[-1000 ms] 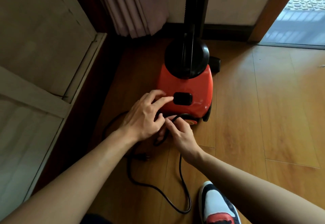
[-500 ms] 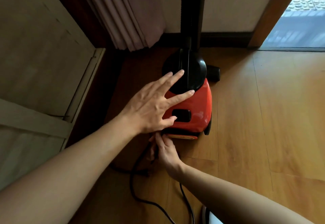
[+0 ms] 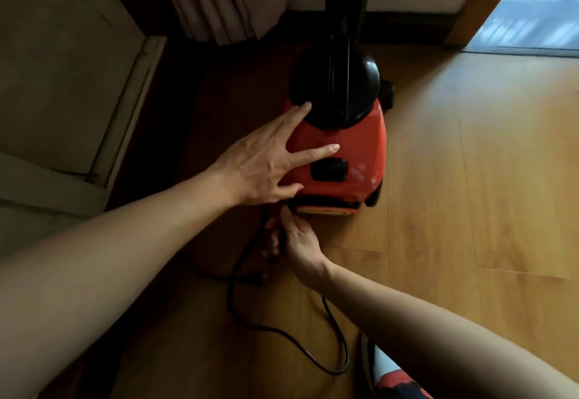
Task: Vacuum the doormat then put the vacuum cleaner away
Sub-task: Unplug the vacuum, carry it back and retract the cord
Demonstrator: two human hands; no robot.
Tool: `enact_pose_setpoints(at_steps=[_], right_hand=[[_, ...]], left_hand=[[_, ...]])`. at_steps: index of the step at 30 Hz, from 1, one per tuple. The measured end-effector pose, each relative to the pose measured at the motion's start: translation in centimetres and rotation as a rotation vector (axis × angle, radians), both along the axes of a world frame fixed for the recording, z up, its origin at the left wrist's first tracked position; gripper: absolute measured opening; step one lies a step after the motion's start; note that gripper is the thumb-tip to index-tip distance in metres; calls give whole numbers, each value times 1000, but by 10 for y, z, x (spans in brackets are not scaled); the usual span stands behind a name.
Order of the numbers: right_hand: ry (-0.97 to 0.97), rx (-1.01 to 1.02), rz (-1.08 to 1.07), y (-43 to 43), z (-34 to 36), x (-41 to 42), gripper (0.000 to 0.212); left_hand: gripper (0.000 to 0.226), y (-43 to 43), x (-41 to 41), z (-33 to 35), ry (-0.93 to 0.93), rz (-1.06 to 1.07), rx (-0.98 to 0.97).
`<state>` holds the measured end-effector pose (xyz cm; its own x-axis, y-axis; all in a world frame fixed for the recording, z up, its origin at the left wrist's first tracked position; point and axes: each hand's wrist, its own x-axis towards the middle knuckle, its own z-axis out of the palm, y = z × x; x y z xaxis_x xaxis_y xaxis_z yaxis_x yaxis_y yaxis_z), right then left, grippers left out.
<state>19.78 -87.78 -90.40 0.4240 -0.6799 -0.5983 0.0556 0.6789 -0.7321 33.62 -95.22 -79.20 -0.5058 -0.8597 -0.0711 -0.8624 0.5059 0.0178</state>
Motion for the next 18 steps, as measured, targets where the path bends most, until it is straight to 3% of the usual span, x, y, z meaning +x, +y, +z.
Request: enact_pose_setpoints(at_steps=[8,11,18], right_hand=[[28,96,-68,-8,-15,6,51],[135,84,-69,-7,-24,0,46],[269,35,-203,-8,-19,-78,27]], left_hand=[[88,4,5,-10,3,-46,-9],[93,4,10,-16,-45,-50,-17],[93,4,11,-24,2,-42,-27]])
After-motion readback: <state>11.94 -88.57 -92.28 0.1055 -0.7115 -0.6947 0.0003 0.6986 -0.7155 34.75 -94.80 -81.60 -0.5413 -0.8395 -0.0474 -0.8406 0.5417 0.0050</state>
